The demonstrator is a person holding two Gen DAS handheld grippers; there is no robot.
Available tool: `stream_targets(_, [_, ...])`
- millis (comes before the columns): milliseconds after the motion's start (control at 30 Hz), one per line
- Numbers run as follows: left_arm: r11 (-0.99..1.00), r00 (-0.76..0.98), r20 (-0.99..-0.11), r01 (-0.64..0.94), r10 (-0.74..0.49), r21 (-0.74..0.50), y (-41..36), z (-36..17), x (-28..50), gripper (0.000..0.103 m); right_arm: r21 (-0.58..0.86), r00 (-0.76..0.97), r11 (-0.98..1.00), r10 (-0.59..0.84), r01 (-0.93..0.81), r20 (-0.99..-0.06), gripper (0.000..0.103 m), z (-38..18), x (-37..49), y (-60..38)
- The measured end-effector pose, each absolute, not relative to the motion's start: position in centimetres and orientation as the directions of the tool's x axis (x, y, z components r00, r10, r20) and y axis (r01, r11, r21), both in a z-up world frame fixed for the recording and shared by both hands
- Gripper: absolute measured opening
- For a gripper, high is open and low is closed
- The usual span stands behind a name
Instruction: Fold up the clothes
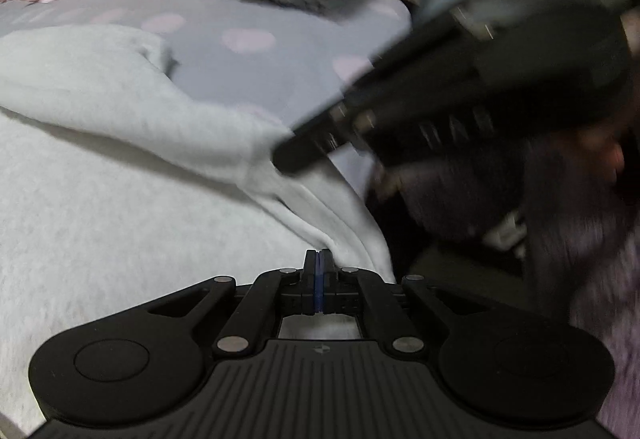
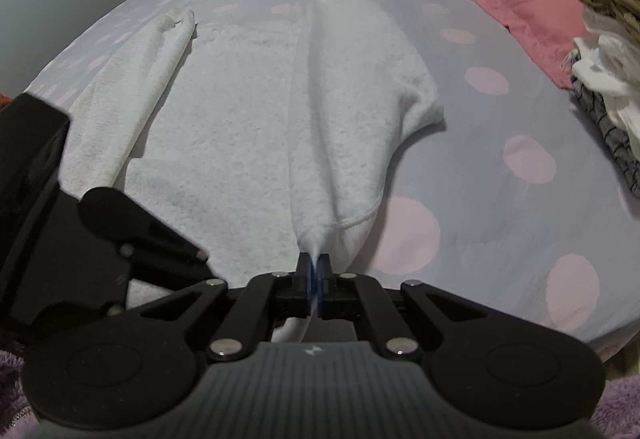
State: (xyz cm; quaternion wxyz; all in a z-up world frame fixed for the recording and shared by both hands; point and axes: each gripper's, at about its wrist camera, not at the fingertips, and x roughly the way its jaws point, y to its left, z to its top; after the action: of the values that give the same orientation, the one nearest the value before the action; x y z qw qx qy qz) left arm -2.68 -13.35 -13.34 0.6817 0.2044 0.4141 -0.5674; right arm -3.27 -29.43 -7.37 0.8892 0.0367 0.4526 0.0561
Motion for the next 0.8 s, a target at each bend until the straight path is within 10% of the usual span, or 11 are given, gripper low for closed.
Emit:
stream_targets(567, [0.432, 0.068, -0.833, 0.876, -0.549, -0.213, -9.8, -11.7, -2.7, 0.0, 0.139, 0.437, 0.975, 0.202, -0.174, -0.876, 0.01, -10.2, -2.6, -27.5])
stream_targets(700, [0.547, 0.147, -0.836, 0.812, -0.529, -0.203, -7.3, -9.9, -1.8, 0.014, 0.155, 0.497, 0.973, 0.222, -0.172, -0.839, 0.038, -8.6, -3.3, -27.6])
stream_targets(800, [0.606, 0.211, -0.832, 0.776, -0.514, -0.177, -5.4, -8.4, -1.1, 0.019, 0.112, 0.557, 0.972, 0.211, -0.207, -0.803, 0.038, -7.1, -3.7, -26.6])
